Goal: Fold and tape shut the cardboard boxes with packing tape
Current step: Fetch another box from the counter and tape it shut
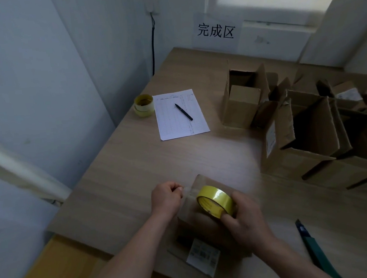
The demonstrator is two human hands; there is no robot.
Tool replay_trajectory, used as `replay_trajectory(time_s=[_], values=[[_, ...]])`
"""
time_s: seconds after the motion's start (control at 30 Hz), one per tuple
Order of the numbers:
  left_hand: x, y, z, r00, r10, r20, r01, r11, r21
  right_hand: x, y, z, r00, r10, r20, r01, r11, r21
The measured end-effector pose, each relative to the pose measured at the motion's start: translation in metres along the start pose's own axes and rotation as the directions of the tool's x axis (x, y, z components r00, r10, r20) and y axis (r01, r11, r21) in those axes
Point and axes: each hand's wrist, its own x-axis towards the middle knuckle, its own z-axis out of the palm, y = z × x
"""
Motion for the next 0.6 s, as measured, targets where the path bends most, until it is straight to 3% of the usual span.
replay_trajectory(time_s=[0.27,0.43,0.53,0.6], values=[[0.010,-0.014,0.019,0.995,-0.038,0.090,0.035,0.999,0.033,-0.005,0.007,0.016,0.998,0.032,0.058,-0.026,0.993,-0.114],[-0.003,-0.037,0.019,0.979,-0.157,0.128,0.128,0.970,0.208,-0.004,0.010,0.015,0.995,0.059,0.076,-0.048,0.989,-0.141],[-0.011,-0.035,0.023,0.996,-0.076,-0.049,0.071,0.993,-0.092,-0.004,0.010,0.015,0.994,0.059,0.090,-0.045,0.988,-0.149],[-0.016,-0.021,0.034,1.000,0.007,0.012,-0.004,0.962,-0.272,-0.003,0.010,0.015,0.995,0.066,0.076,-0.055,0.988,-0.146]])
